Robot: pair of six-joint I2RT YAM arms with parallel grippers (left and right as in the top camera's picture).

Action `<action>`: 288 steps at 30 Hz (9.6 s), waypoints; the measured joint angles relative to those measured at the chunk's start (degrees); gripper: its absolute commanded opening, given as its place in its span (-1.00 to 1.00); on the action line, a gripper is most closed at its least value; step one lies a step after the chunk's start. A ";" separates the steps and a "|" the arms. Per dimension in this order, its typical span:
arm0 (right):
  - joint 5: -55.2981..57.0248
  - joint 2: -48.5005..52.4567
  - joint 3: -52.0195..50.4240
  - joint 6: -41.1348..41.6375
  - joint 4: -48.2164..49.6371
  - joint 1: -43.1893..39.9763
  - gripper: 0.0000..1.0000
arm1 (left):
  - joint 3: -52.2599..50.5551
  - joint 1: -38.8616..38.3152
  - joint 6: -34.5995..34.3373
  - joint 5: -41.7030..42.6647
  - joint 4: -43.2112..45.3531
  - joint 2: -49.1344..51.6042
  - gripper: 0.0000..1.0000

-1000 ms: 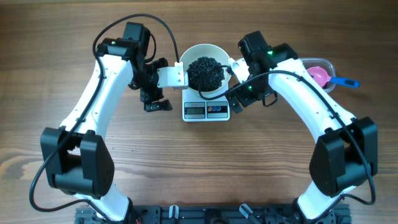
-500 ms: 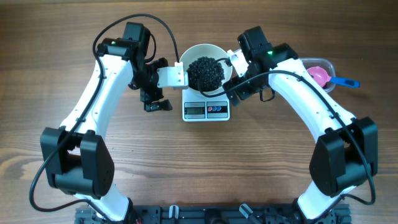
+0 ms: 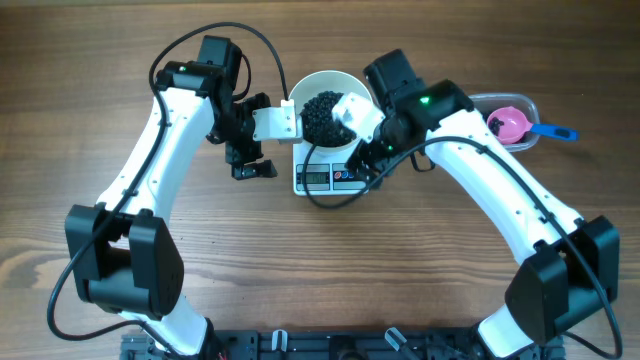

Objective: Scoop item into bowl and weigh 150g on scale

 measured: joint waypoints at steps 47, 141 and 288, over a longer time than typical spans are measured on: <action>-3.85 1.51 -0.02 1.95 6.40 -0.33 0.99 | 0.00 0.00 0.00 0.00 0.00 0.00 1.00; 2.01 -62.05 -2.01 6.91 8.24 -9.40 0.99 | 0.00 0.00 0.00 0.02 -0.02 0.00 1.00; 1.09 -99.41 -84.24 33.20 59.36 -28.30 0.99 | -0.04 0.00 0.00 0.22 0.00 0.00 1.00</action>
